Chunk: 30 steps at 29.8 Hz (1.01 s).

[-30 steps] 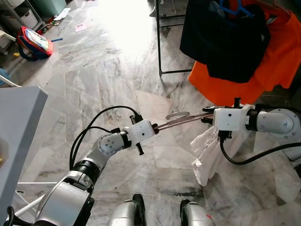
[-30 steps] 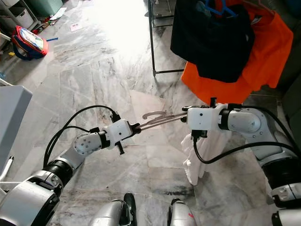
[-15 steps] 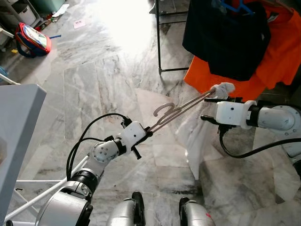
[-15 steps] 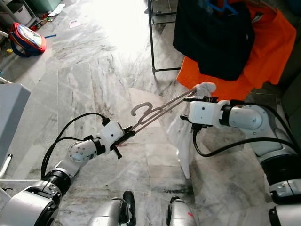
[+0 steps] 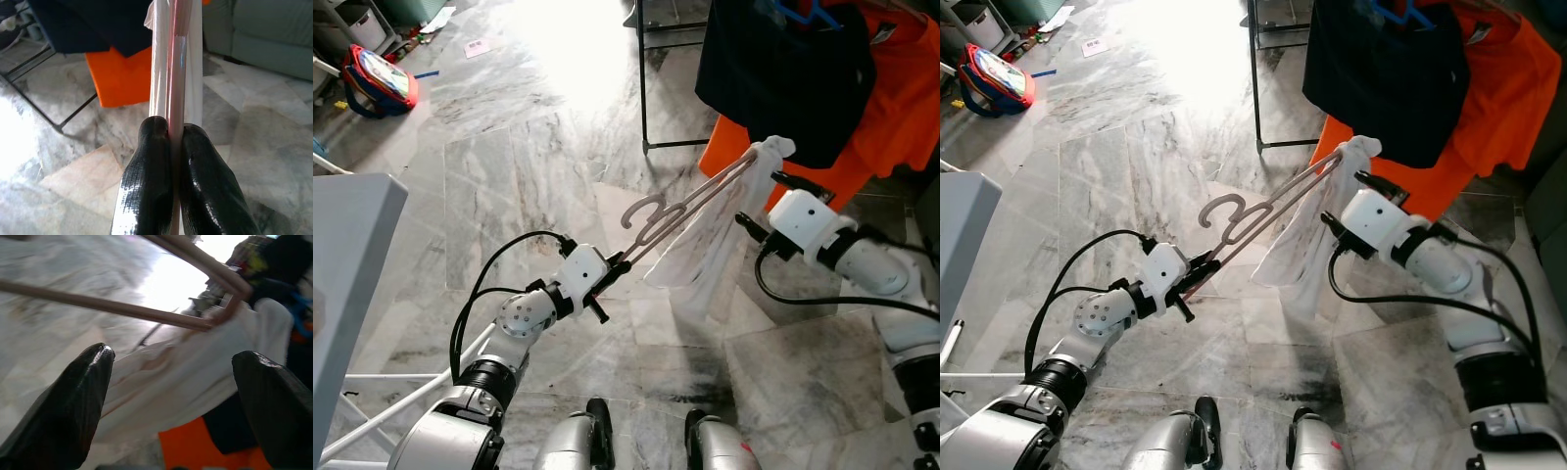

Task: Hang hanger

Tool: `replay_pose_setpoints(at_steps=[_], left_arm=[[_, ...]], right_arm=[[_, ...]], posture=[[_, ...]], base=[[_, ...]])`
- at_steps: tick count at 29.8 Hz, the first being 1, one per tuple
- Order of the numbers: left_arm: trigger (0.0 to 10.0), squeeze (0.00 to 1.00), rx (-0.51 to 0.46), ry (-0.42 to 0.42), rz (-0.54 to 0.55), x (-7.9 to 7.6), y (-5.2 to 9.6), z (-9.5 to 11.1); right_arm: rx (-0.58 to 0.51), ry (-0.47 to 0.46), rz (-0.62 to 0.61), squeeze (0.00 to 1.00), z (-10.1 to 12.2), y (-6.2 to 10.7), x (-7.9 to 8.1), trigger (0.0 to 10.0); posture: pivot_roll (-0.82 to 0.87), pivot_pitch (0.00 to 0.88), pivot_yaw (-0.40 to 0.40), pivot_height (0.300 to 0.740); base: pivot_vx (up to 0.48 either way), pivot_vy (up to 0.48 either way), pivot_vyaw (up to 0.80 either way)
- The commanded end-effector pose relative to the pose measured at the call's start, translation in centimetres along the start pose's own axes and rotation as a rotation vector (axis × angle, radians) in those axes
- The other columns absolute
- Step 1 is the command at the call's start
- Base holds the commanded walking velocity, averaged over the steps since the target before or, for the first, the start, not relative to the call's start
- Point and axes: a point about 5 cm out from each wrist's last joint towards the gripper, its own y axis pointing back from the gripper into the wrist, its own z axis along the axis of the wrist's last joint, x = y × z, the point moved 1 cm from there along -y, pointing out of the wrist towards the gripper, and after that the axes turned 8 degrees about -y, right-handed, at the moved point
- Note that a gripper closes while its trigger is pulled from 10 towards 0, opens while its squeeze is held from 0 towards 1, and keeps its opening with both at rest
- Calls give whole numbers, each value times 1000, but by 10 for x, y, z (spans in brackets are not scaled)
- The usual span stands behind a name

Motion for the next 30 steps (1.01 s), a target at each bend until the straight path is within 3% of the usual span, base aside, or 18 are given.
replay_pose_setpoints(at_steps=[1,6,11,12,13,21,24,25,30], left_arm=[[0,0,-20,-13,0,0,5,0],[0,0,-48,-38,-27,0,10,4],[0,0,-78,-66,-50,2,13,10],[0,0,-84,-70,-51,2,13,11],[0,0,-92,-76,-53,3,14,13],[0,0,-158,-92,-70,2,16,26],[0,0,-178,-100,-93,0,18,31],[0,0,-185,-101,-98,0,19,33],[0,0,-194,-92,-94,-1,20,35]], right_arm=[[18,-35,-56,1000,-7,4,-2,10000],[128,-94,-147,1000,-33,9,5,10000],[188,-89,-199,973,-45,9,8,10000],[200,-86,-209,710,-46,8,8,10000],[205,-87,-230,0,-47,7,8,10000],[228,-144,-251,0,-50,-8,11,10000],[242,-156,-281,0,-50,-14,5,10000],[237,-172,-285,0,-48,-18,3,0],[228,-227,-306,0,-45,-25,-2,0]], posture=[[-111,244,86,740],[-106,255,80,740],[-100,260,78,740],[-94,262,75,740],[-92,262,75,740],[-78,261,66,740],[-70,260,65,740],[-67,260,64,740],[-58,258,60,740]], base=[[0,0,0],[0,0,0],[0,0,0],[0,0,0],[0,0,0],[0,0,0],[0,0,0],[0,0,0],[0,0,0]])
